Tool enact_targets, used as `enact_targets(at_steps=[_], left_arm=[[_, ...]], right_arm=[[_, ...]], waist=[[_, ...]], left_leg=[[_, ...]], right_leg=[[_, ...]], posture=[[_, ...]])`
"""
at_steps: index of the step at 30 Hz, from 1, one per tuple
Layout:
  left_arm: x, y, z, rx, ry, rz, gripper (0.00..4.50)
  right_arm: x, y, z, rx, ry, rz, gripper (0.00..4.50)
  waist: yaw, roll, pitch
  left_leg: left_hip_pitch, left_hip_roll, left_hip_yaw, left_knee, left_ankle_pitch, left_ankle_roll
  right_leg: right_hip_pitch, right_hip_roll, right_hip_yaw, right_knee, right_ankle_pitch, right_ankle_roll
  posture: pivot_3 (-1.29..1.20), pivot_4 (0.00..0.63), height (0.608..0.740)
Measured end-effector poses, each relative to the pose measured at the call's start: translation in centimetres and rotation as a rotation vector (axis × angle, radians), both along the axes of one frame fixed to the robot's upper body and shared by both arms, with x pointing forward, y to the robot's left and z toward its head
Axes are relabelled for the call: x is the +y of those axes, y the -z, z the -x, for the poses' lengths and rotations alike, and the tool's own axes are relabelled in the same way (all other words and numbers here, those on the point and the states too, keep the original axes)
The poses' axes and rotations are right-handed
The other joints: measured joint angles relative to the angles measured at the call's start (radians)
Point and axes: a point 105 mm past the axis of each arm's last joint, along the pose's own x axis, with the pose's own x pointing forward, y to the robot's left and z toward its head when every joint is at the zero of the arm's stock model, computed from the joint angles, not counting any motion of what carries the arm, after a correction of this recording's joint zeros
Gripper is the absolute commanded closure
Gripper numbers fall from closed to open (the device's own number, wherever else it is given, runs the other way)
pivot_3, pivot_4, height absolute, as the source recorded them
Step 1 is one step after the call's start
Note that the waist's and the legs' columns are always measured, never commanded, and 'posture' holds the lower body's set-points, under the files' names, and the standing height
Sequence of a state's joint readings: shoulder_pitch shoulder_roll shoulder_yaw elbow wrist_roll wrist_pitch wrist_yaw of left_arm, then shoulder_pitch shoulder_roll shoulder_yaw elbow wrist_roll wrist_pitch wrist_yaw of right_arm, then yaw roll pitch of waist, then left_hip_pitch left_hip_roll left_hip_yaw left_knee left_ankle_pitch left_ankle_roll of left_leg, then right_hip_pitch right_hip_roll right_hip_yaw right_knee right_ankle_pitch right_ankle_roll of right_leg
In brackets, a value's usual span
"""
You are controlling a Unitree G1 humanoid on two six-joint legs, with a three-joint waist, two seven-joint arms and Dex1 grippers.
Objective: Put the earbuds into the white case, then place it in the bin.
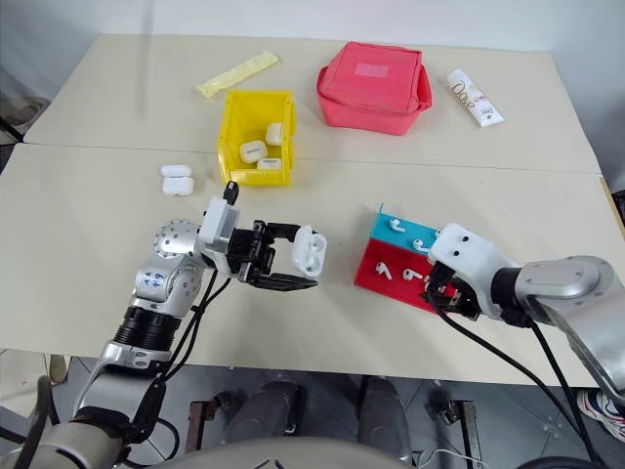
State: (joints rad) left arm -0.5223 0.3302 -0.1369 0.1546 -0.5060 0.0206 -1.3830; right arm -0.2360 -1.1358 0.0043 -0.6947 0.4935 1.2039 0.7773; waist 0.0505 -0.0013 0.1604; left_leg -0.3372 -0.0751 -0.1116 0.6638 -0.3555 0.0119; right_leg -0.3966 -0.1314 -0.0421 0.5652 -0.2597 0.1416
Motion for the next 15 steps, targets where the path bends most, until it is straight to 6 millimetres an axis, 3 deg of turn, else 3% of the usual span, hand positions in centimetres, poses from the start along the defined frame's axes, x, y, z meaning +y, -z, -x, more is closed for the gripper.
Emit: enact_targets(at_steps=[15], left_arm=[[0.0,0.6,1.0,0.003,0.014,-0.002,1.72]], right_arm=[[-0.2,2.0,-0.8,0.086,-0.044,0.094,2.17]], waist=[[-0.001,0.000,0.000]], left_leg=[[0.000,0.000,0.000,0.000,0.000,0.000]], right_leg=[[0.000,0.000,0.000,-0.001,0.000,0.000]], posture=[[0.00,0.150,0.740]])
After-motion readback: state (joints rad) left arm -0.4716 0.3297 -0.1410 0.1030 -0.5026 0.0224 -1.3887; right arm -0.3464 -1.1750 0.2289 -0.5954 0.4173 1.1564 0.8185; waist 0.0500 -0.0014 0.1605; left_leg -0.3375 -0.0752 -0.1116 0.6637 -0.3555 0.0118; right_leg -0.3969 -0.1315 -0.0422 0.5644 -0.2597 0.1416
